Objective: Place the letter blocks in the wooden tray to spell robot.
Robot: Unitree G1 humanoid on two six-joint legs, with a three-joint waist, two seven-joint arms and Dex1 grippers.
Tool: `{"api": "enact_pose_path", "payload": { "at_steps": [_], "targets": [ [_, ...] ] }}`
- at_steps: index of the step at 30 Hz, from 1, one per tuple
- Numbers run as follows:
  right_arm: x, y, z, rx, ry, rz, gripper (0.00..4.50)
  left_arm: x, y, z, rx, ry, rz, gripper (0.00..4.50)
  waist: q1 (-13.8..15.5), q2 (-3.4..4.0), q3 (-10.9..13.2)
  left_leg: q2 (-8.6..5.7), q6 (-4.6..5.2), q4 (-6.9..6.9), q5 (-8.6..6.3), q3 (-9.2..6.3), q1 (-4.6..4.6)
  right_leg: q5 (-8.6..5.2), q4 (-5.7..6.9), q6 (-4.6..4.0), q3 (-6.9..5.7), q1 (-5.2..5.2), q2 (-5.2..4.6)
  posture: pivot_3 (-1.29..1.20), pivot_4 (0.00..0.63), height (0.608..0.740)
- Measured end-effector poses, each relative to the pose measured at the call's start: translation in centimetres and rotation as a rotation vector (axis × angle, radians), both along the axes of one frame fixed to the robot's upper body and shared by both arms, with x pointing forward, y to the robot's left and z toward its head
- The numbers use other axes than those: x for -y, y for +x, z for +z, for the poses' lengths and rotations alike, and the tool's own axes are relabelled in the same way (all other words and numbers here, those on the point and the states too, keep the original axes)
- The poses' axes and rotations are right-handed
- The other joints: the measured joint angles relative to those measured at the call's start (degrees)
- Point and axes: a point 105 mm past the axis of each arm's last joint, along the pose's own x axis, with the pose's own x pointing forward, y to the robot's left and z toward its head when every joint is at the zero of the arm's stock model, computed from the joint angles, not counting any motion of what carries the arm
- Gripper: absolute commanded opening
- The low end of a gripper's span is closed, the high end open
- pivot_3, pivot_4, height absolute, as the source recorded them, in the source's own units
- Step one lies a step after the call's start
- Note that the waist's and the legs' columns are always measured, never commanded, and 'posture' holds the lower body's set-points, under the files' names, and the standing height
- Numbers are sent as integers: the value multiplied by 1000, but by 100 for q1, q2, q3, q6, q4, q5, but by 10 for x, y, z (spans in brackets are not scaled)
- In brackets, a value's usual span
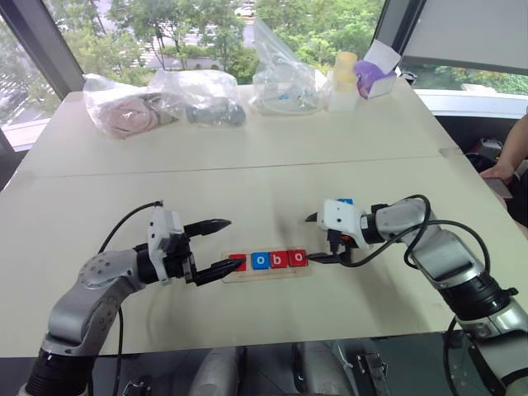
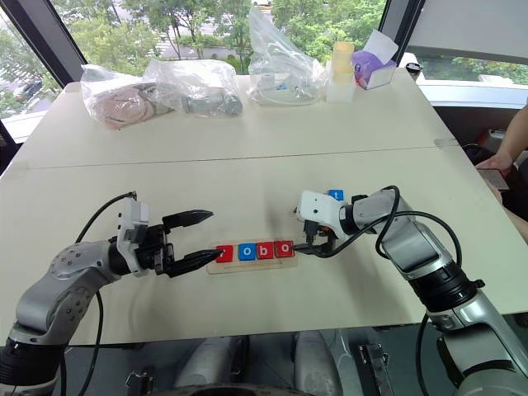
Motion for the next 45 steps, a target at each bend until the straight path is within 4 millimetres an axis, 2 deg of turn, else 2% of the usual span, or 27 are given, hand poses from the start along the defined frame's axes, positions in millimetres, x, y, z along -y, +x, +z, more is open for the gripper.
{"api": "enact_pose_path", "payload": {
  "at_steps": [29, 34, 45],
  "targets": [
    [1, -4, 1, -60, 29, -20, 4462, 0, 0, 0, 0, 0, 1, 4500, 0, 0, 0, 0, 0, 0, 0, 0, 0, 0, 0, 0, 0, 0, 0, 0, 150, 740],
    [4, -3, 7, -48, 35, -29, 4462, 0, 0, 0, 0, 0, 1, 4500, 4, 0, 0, 0, 0, 0, 0, 0, 0, 0, 0, 0, 0, 0, 0, 0, 150, 740],
    [7, -2, 5, -34, 24, -35, 4462, 0, 0, 1, 1, 0, 1, 4500, 3, 0, 0, 0, 0, 0, 0, 1, 0, 0, 0, 0, 0, 0, 0, 0, 150, 740]
  ]
}}
